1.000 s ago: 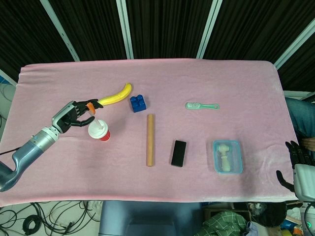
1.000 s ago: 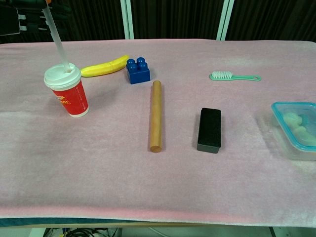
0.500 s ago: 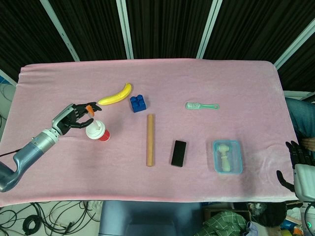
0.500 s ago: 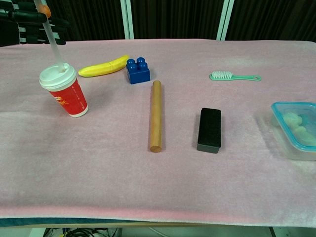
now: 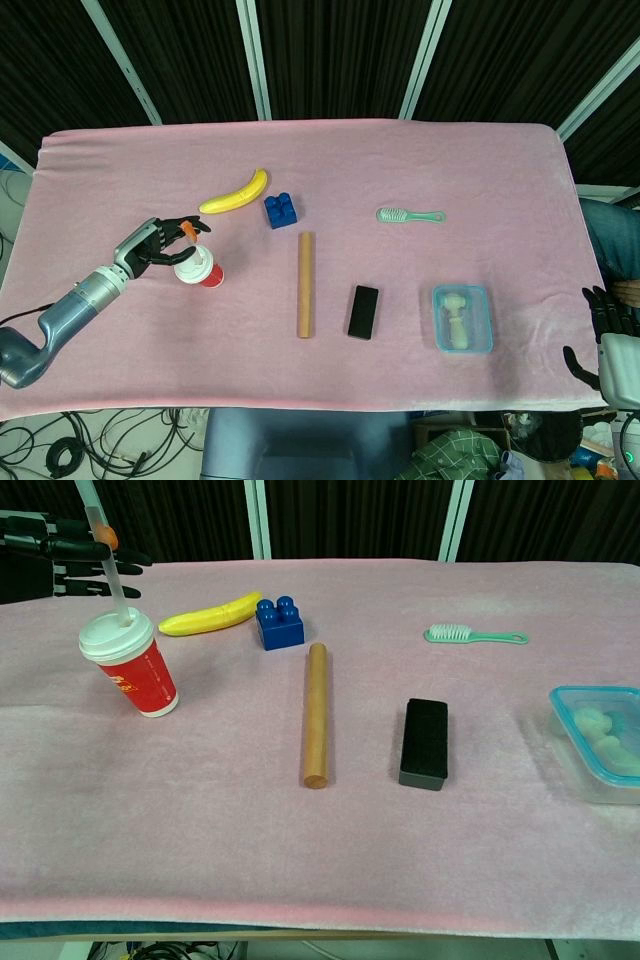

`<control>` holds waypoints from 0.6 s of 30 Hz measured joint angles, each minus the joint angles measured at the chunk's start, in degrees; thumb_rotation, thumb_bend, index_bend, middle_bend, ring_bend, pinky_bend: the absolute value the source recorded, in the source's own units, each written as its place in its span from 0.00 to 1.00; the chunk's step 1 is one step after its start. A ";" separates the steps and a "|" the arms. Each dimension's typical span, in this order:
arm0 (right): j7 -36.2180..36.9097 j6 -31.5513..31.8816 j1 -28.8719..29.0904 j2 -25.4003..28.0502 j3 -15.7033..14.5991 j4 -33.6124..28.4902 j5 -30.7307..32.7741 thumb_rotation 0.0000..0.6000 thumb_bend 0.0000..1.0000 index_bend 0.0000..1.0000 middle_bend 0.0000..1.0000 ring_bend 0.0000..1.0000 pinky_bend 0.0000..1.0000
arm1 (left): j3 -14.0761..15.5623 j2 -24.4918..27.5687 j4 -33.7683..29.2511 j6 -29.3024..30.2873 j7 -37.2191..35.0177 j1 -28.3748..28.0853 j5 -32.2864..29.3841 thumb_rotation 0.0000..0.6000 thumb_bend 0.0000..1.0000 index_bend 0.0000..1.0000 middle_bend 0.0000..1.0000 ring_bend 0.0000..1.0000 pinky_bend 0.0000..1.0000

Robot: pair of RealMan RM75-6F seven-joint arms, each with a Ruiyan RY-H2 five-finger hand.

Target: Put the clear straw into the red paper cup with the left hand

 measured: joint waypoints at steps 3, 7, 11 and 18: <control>-0.02 0.01 -0.01 0.00 0.01 -0.03 0.02 1.00 0.26 0.06 0.04 0.16 0.20 | 0.29 -0.60 0.61 -0.03 0.05 -0.11 0.05 1.00 0.39 0.63 0.31 0.04 0.13; -0.03 -0.02 -0.02 -0.01 -0.01 -0.05 0.06 1.00 0.26 0.06 0.04 0.16 0.20 | 0.79 -1.09 1.06 -0.52 0.18 -0.40 0.27 1.00 0.39 0.56 0.30 0.03 0.13; 0.01 -0.05 -0.02 0.01 0.03 -0.06 0.18 1.00 0.26 0.06 0.04 0.16 0.20 | 1.34 -1.50 1.49 -1.13 0.17 -0.98 0.69 1.00 0.39 0.42 0.27 0.01 0.10; 0.05 -0.15 0.01 0.00 0.03 -0.09 0.23 1.00 0.26 0.06 0.04 0.16 0.20 | 3.02 -0.87 1.59 -1.19 -1.04 -2.17 2.73 1.00 0.39 0.30 0.23 0.00 0.06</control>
